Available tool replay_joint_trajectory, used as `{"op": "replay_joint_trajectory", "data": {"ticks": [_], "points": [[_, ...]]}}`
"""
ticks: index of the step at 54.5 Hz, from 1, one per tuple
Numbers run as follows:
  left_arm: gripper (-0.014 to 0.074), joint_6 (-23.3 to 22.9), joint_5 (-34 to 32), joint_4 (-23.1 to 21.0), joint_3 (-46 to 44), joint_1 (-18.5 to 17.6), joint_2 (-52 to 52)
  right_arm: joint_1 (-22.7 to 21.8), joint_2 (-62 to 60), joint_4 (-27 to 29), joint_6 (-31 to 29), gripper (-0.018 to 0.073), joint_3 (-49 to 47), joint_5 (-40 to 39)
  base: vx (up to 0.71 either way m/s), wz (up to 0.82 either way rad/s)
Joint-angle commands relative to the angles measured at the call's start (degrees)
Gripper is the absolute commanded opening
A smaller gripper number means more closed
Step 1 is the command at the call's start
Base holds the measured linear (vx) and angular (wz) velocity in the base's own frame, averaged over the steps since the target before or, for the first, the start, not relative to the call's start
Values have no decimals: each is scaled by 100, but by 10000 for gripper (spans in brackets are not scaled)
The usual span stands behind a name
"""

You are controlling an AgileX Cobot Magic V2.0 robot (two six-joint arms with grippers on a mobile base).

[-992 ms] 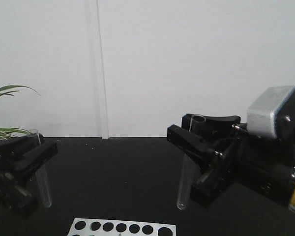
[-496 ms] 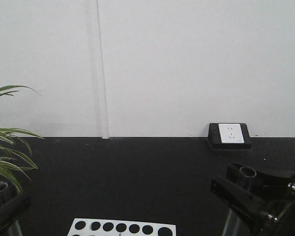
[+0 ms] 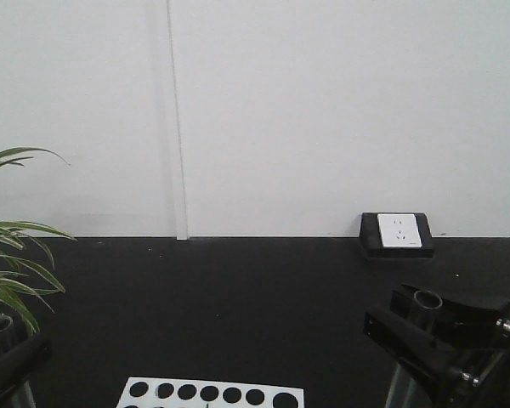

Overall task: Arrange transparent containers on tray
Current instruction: 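Raise both held tubes fully clear of the rack, then drive the base to the counter with the yellow tray, holding tubes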

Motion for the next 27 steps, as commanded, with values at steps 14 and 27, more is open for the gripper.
{"op": "replay_joint_trajectory", "data": {"ticks": [14, 27], "points": [[-4, -48, -236, -212, -152, -35, -16, -12, -37, 97, 11, -13, -174, -182, -2, 2], [-4, -48, -242, -212, -152, -35, -16, -12, -37, 97, 11, -13, -174, -141, -14, 5]]}}
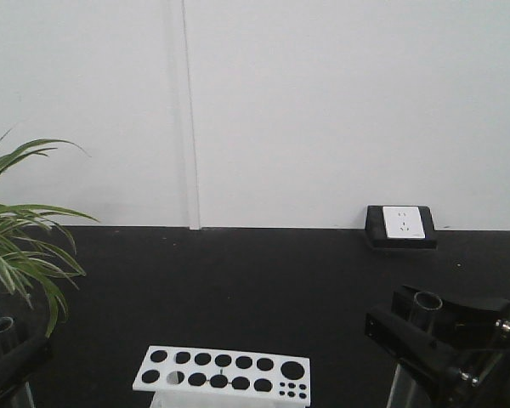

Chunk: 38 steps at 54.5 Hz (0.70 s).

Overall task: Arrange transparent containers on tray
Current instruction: 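Drive the base to the counter with the yellow tray, holding tubes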

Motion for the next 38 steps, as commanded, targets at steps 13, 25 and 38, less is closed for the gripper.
{"op": "replay_joint_trajectory", "data": {"ticks": [13, 25, 38], "points": [[-4, -48, -208, -212, -147, -35, 48, -12, -32, 97, 11, -13, -191, -224, -26, 7], [-4, -48, -123, -212, -147, -35, 69, -12, 17, 97, 11, -13, -191, -229, -32, 19], [-4, -48, -122, -212, -147, -35, 121, -12, 16, 97, 11, -13, -187, -205, -36, 30]]}}
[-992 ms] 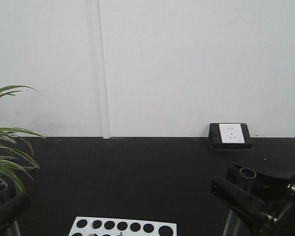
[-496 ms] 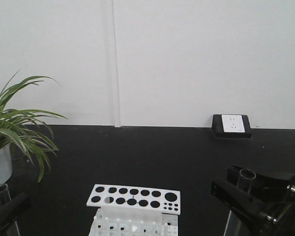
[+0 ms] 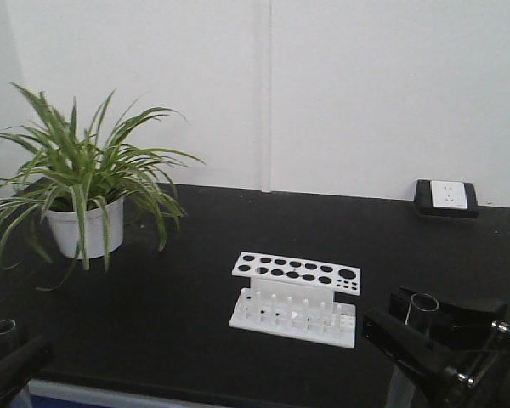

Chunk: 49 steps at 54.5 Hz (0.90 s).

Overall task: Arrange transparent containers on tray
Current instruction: 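Drive the base to the counter with the yellow tray, holding tubes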

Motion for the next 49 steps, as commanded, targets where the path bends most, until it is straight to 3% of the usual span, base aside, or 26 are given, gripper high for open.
{"op": "replay_joint_trajectory", "data": {"ticks": [1, 49], "points": [[-4, -43, -272, -206, -147, -35, 3, -12, -37, 97, 11, -13, -191, -200, -39, 35], [-4, -43, -272, -206, -147, -35, 3, -12, -37, 97, 11, -11, -191, -209, -39, 42]]}}
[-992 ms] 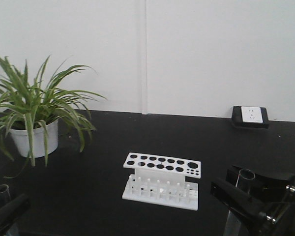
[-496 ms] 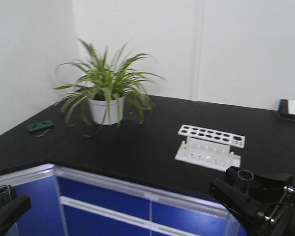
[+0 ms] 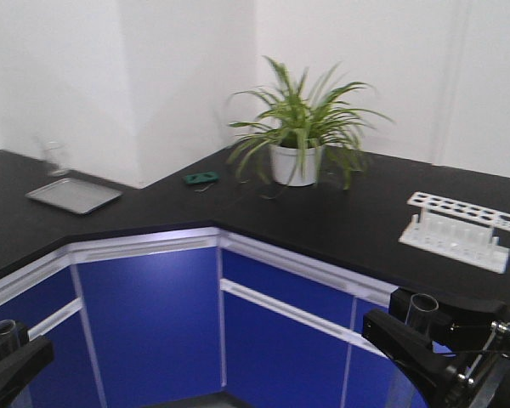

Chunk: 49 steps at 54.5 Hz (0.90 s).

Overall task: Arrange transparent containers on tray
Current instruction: 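Drive the base to the counter with the yellow tray, holding tubes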

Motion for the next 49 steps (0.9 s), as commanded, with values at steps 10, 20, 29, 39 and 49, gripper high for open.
{"op": "replay_joint_trajectory", "data": {"ticks": [10, 20, 29, 39, 49], "points": [[-4, -43, -266, -206, -147, -35, 3, -12, -37, 97, 9, -11, -191, -222, -34, 50], [-4, -43, -266, -206, -147, -35, 3, -12, -37, 97, 9, -11, -191, -222, -31, 55], [-4, -43, -266, -206, -147, -35, 3, -12, -37, 97, 9, -11, -191, -203, -26, 62], [-4, -43, -266, -206, -147, -35, 3, -12, -37, 97, 9, -11, -191, -222, -20, 73], [-4, -43, -271, -206, -147, -35, 2, -12, -37, 97, 9, -11, -191, -222, -12, 77]]}}
